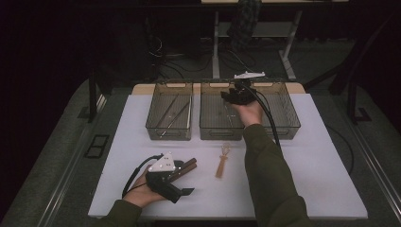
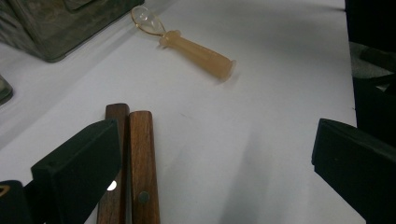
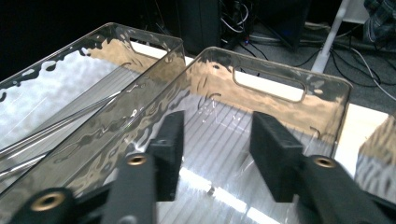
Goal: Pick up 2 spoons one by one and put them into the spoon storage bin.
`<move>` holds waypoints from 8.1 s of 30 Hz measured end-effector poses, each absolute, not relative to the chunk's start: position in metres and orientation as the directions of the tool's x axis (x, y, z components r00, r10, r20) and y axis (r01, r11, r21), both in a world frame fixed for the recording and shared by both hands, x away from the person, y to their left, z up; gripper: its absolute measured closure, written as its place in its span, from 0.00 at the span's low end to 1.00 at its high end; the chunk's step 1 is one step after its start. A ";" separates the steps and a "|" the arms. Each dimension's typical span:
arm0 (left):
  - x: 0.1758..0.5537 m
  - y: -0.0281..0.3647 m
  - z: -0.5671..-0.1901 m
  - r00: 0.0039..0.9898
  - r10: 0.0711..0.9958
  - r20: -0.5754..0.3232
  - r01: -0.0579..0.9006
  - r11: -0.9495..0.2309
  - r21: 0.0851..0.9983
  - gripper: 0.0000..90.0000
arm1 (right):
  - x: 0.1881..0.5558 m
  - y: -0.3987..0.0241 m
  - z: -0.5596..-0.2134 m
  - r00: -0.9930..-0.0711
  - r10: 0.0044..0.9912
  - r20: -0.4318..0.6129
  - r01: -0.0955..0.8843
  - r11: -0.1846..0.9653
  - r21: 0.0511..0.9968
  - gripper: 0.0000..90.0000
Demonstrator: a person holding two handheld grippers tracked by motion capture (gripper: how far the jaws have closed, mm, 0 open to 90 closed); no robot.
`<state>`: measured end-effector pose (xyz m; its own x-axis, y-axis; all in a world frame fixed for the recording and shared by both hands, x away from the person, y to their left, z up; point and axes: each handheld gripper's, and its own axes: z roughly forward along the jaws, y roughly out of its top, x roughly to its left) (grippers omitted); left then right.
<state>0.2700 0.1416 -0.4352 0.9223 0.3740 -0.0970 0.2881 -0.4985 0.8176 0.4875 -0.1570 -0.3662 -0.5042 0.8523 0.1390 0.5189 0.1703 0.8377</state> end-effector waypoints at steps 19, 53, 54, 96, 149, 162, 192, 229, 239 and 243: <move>0.271 0.143 -0.435 0.912 0.396 -0.108 0.310 -0.491 0.815 0.01 | 0.411 -0.208 -0.361 -0.617 0.770 0.162 0.501 0.225 0.835 0.36; 0.308 0.111 -0.418 0.840 0.517 -0.161 0.438 -0.473 0.764 0.99 | 0.278 -0.284 -0.438 -0.638 0.757 0.141 0.489 0.257 0.834 0.20; 0.311 0.109 -0.418 0.838 0.520 -0.167 0.443 -0.469 0.764 0.99 | 0.276 -0.285 -0.440 -0.641 0.755 0.137 0.486 0.260 0.834 0.20; 0.360 0.005 -0.450 0.842 0.521 -0.140 0.454 -0.544 0.705 0.99 | 0.273 -0.283 -0.446 -0.661 0.743 0.107 0.481 0.310 0.820 0.20; 0.290 0.021 -0.447 0.889 0.456 -0.055 0.362 -0.624 0.693 0.77 | 0.273 -0.282 -0.446 -0.652 0.755 0.074 0.474 0.330 0.816 0.20; 0.293 0.018 -0.446 0.900 0.433 -0.046 0.344 -0.641 0.686 0.80 | 0.273 -0.281 -0.447 -0.653 0.754 0.069 0.474 0.337 0.813 0.20; 0.310 0.055 -0.408 0.873 0.476 -0.110 0.372 -0.502 0.781 0.80 | 0.270 -0.288 -0.449 -0.645 0.758 0.099 0.498 0.319 0.807 0.15; 0.364 0.077 -0.374 0.806 0.582 -0.110 0.393 -0.386 0.834 0.80 | 0.272 -0.286 -0.451 -0.642 0.758 0.110 0.509 0.315 0.801 0.15; 0.392 0.065 -0.366 0.786 0.611 -0.093 0.406 -0.397 0.823 0.80 | 0.272 -0.286 -0.451 -0.644 0.757 0.111 0.508 0.314 0.802 0.15; 0.407 0.060 -0.365 0.775 0.626 -0.084 0.418 -0.409 0.811 0.80 | 0.272 -0.286 -0.451 -0.644 0.757 0.114 0.507 0.310 0.804 0.15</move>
